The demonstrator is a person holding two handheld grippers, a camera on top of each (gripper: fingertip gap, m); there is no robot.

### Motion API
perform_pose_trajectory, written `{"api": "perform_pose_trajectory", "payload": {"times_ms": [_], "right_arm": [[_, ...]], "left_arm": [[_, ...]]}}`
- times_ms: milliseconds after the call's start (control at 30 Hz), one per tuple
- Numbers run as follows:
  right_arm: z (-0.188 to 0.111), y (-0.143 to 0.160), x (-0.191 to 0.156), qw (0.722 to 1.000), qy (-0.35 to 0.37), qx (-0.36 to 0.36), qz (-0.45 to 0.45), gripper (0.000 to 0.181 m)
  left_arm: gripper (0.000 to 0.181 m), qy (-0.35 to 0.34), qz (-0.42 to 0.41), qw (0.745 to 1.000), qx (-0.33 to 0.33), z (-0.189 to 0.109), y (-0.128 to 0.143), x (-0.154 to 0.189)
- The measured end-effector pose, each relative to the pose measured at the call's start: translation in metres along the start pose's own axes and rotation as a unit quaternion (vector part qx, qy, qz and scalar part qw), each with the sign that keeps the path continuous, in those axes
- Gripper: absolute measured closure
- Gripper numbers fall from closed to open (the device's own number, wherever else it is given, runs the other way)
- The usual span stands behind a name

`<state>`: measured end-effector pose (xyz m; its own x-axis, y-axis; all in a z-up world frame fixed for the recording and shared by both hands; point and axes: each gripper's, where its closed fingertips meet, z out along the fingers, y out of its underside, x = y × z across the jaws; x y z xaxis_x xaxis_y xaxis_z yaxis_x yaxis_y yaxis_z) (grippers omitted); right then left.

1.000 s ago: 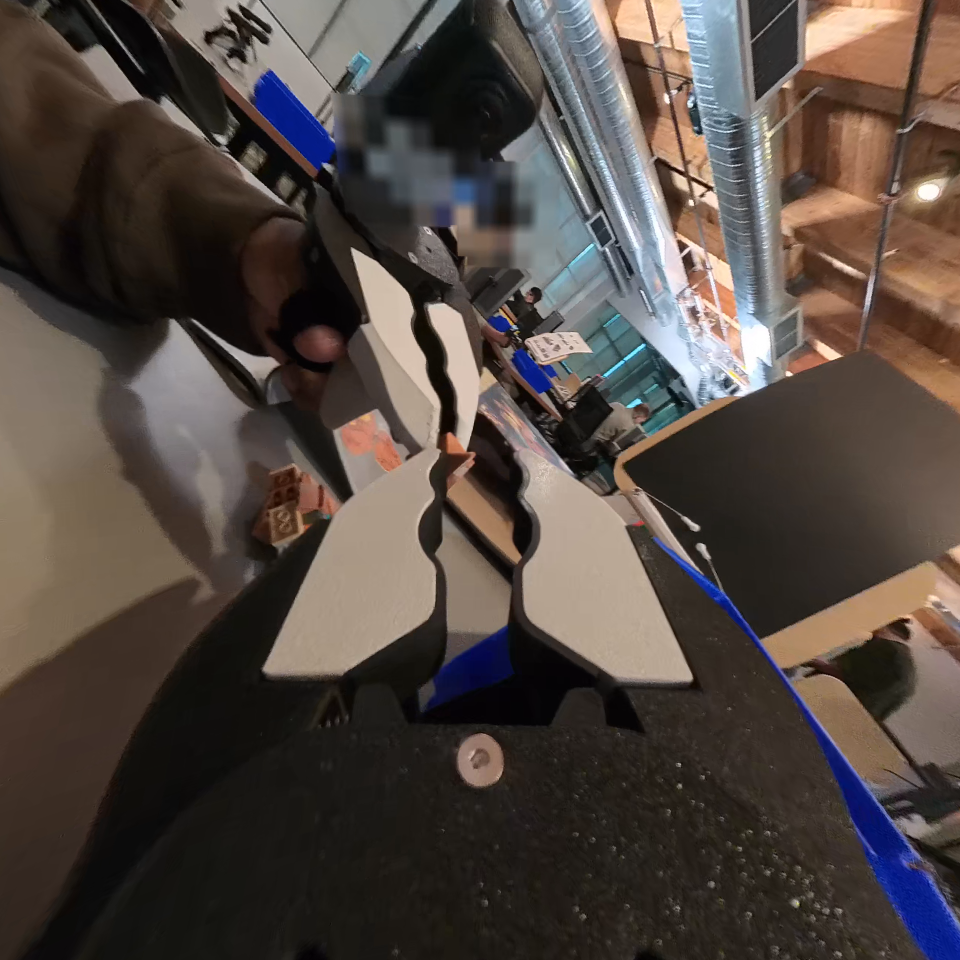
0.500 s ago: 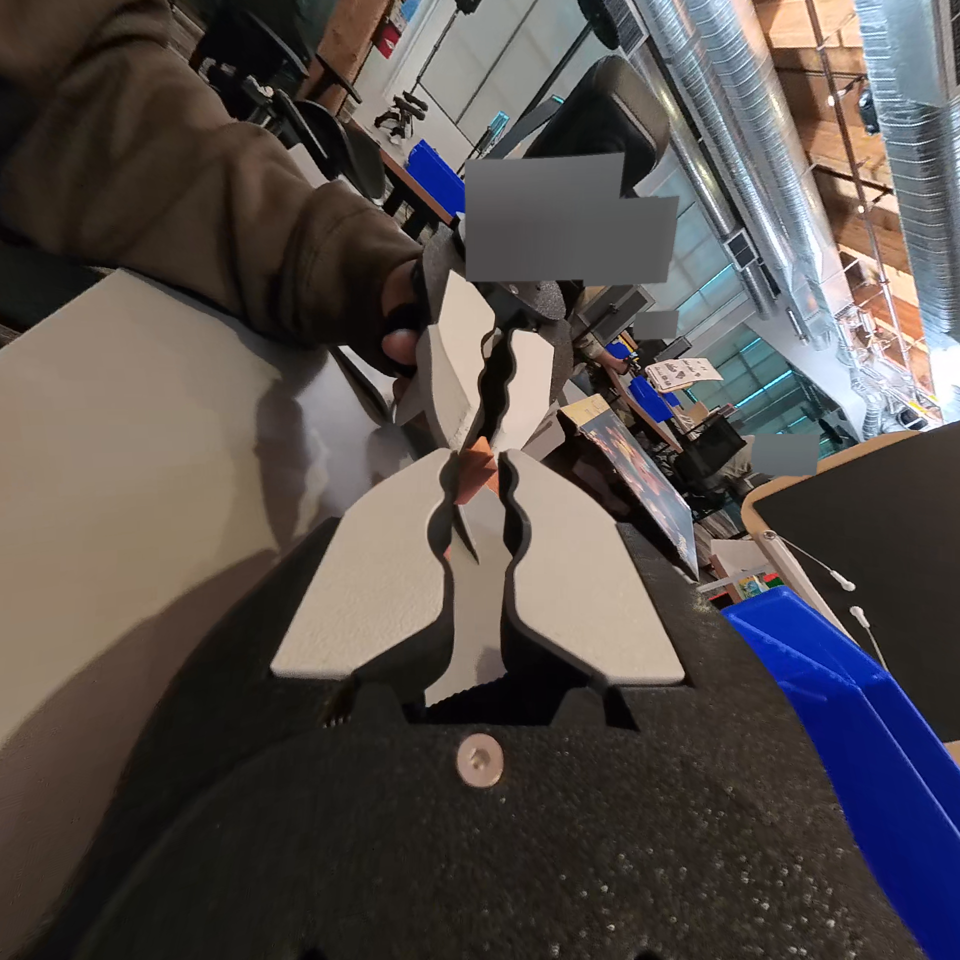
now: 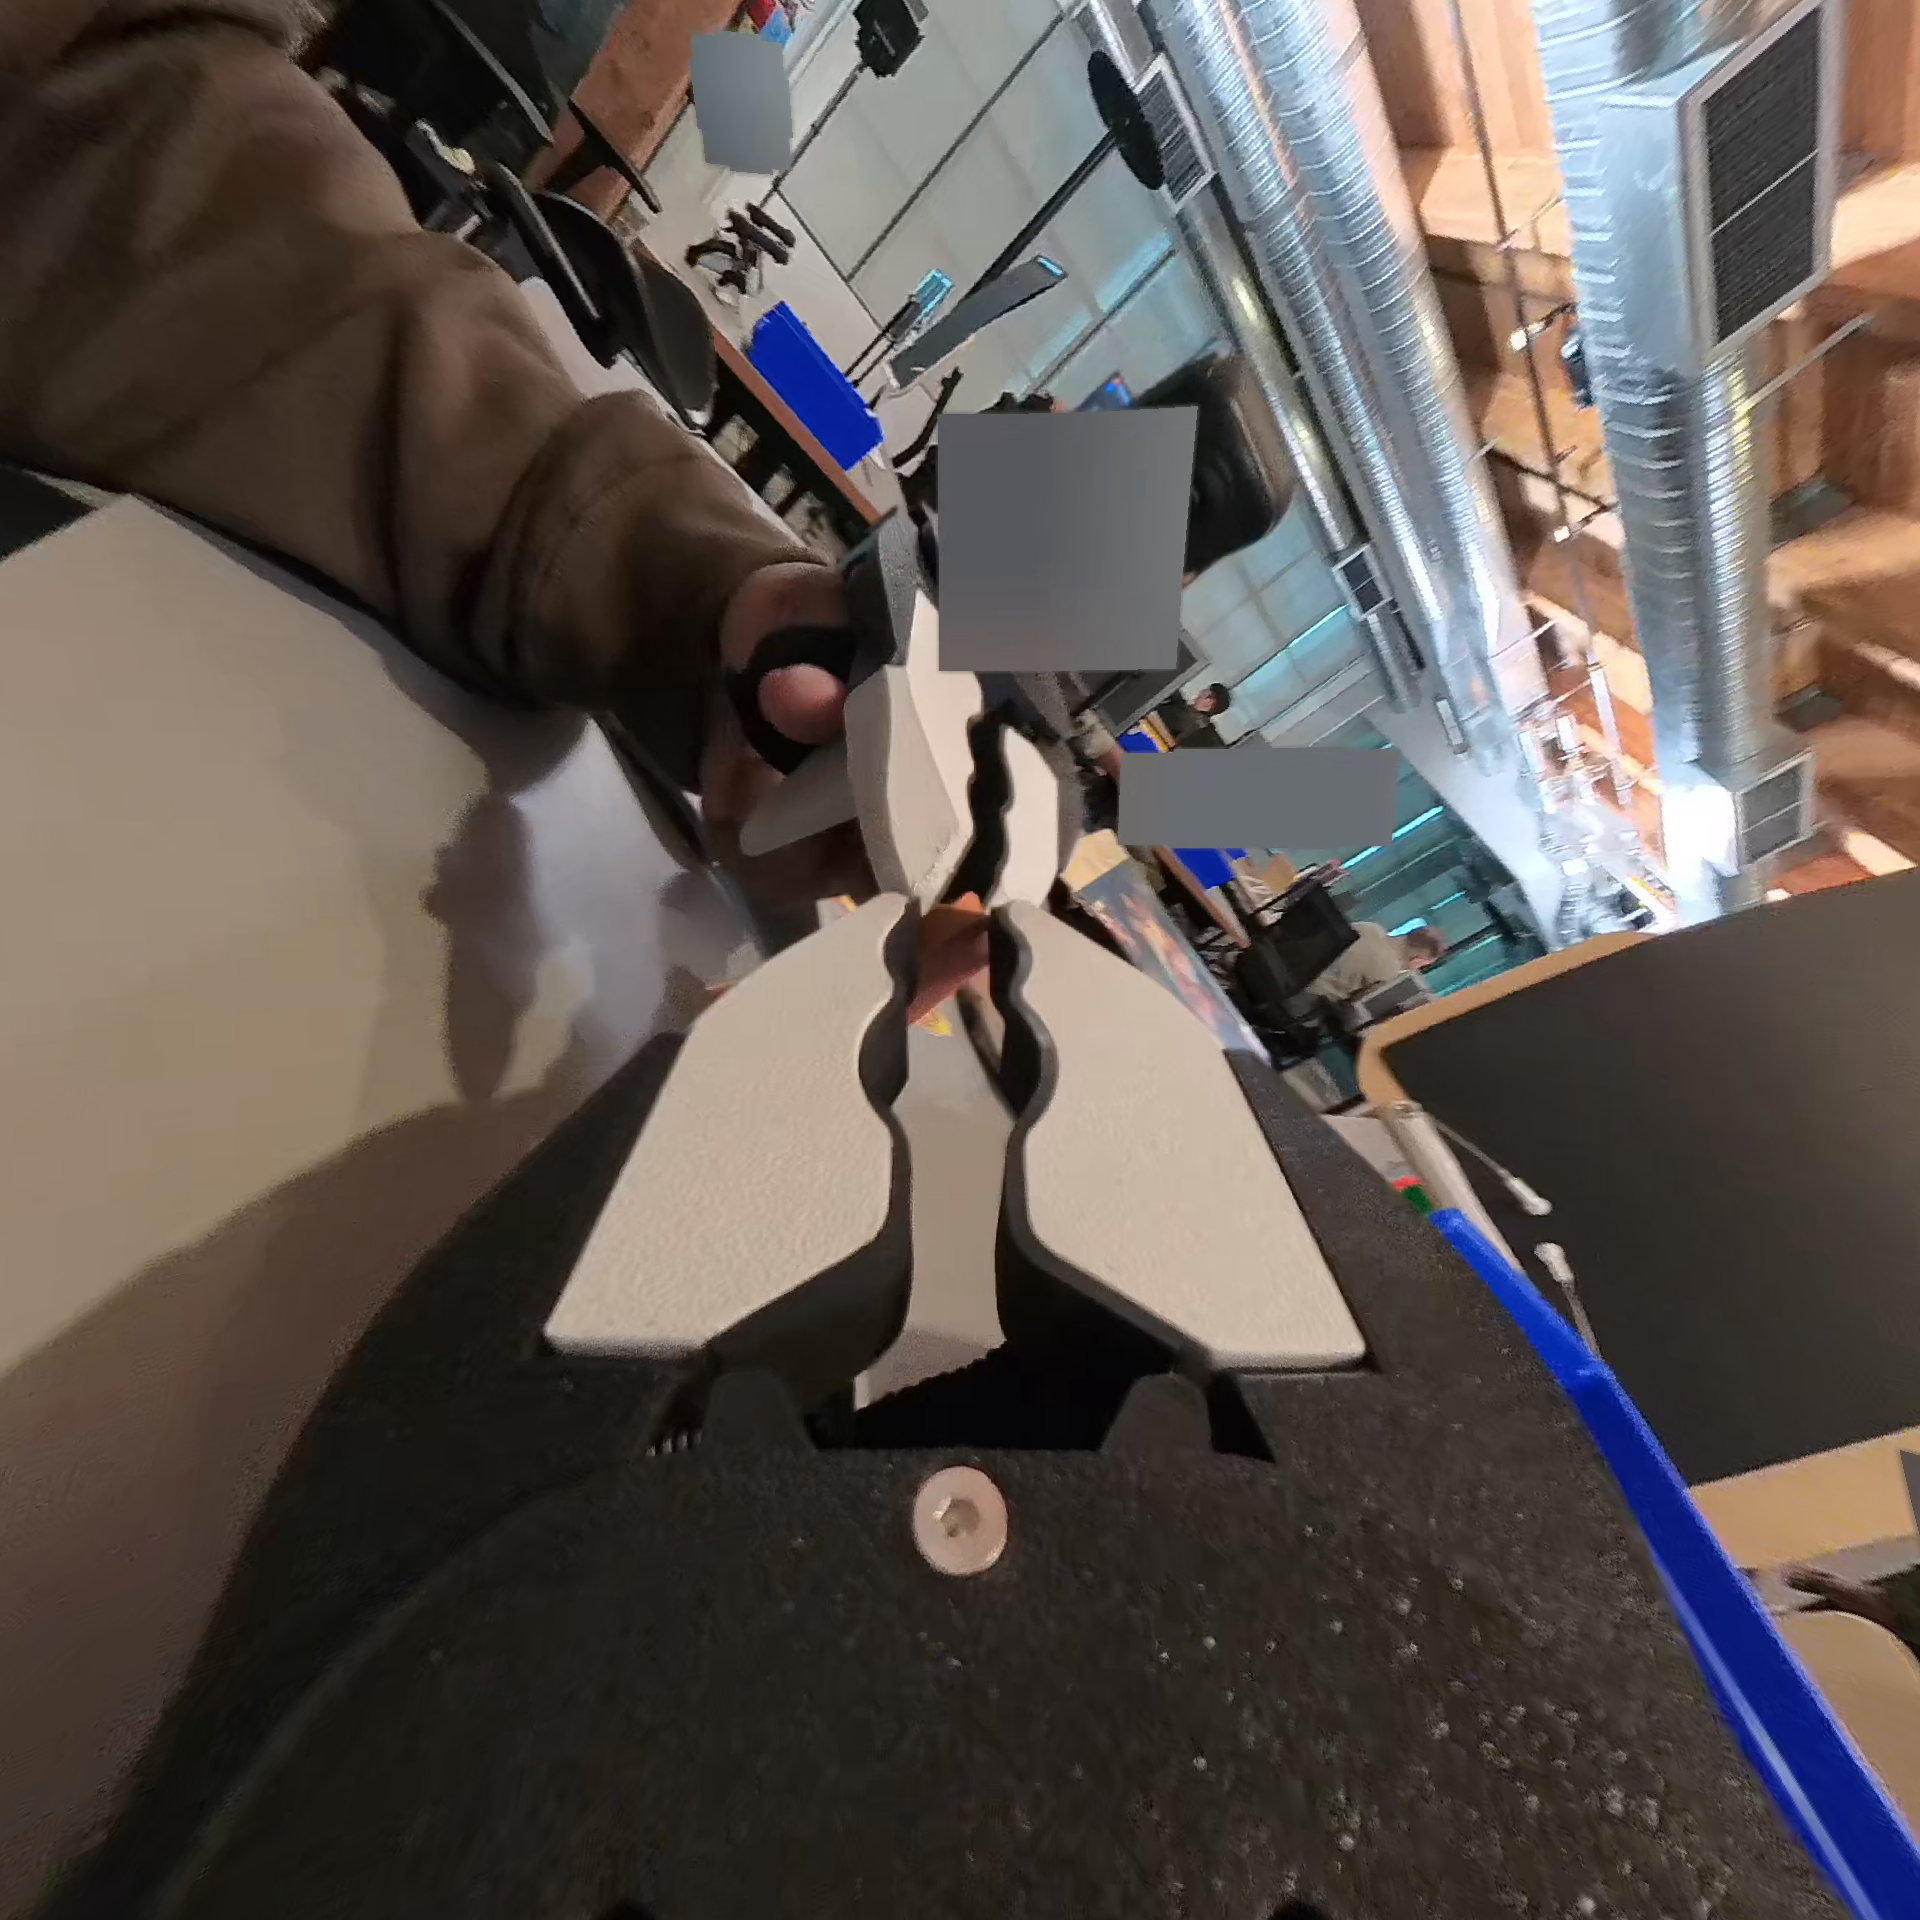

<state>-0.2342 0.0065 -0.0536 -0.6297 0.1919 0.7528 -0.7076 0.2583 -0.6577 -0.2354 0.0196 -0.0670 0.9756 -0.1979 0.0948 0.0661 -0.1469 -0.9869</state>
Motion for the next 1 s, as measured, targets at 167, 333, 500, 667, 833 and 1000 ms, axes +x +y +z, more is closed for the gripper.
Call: {"api": "perform_pose_trajectory", "payload": {"times_ms": [167,333,500,667,833,1000], "right_arm": [[0.000,-0.001,0.007,0.997,0.044,-0.012,-0.061,0.170],[-0.003,-0.005,0.021,0.987,0.106,-0.030,-0.120,0.176],[-0.005,-0.003,0.025,0.988,0.114,-0.024,-0.099,0.176],[-0.019,0.001,0.061,0.978,0.200,-0.027,-0.062,0.176],[-0.046,0.080,0.130,0.910,0.363,-0.190,0.069,0.163],[-0.040,0.080,0.118,0.921,0.338,-0.185,0.060,0.156]], "left_arm": [[0.171,0.001,-0.043,0.999,0.031,-0.001,-0.007,-0.005],[0.172,-0.012,-0.081,0.996,0.040,0.000,-0.006,-0.012],[0.173,-0.028,-0.069,0.996,0.046,0.001,-0.009,-0.015],[0.172,-0.067,-0.066,0.993,0.072,-0.007,-0.017,-0.027],[0.172,-0.099,-0.066,0.987,0.111,-0.013,-0.027,-0.037],[0.172,-0.131,-0.076,0.976,0.158,-0.025,-0.039,-0.045]]}}
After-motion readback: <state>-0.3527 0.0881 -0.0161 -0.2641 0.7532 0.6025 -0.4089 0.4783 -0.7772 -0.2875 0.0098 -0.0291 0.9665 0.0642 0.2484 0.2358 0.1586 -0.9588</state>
